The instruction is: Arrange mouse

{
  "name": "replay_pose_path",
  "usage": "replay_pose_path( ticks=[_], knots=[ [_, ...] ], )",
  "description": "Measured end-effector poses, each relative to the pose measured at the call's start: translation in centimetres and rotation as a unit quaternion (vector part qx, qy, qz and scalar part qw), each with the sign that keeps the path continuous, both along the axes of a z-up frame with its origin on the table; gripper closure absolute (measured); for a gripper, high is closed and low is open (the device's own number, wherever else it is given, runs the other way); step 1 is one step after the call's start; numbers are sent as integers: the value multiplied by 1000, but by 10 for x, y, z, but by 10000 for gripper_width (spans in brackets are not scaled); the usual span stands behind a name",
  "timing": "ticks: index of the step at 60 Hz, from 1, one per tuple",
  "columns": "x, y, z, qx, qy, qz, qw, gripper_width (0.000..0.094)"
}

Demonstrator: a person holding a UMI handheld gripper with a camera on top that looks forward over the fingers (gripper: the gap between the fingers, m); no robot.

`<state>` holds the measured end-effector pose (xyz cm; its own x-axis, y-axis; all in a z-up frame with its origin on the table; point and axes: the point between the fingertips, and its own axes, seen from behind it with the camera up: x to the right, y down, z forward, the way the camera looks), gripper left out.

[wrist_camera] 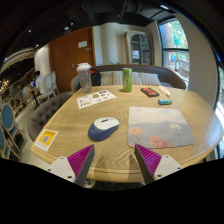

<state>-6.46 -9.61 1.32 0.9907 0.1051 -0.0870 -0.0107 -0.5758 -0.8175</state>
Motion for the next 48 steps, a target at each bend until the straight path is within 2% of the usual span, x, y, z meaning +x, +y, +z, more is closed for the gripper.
replay_pose_path(
  ticks=[7,10,29,39,43,48],
  knots=[
    [-45,20,-22,-14,18,34,999,104],
    [-52,31,-21,0,7,37,999,106],
    [-85,91,-27,-15,-3,22,1000,103],
    [-90,102,-27,-12,-35,27,999,115],
    [-92,106,-26,-2,-34,20,999,151],
    [-95,109,-26,8,-32,19,999,318]
  ],
)
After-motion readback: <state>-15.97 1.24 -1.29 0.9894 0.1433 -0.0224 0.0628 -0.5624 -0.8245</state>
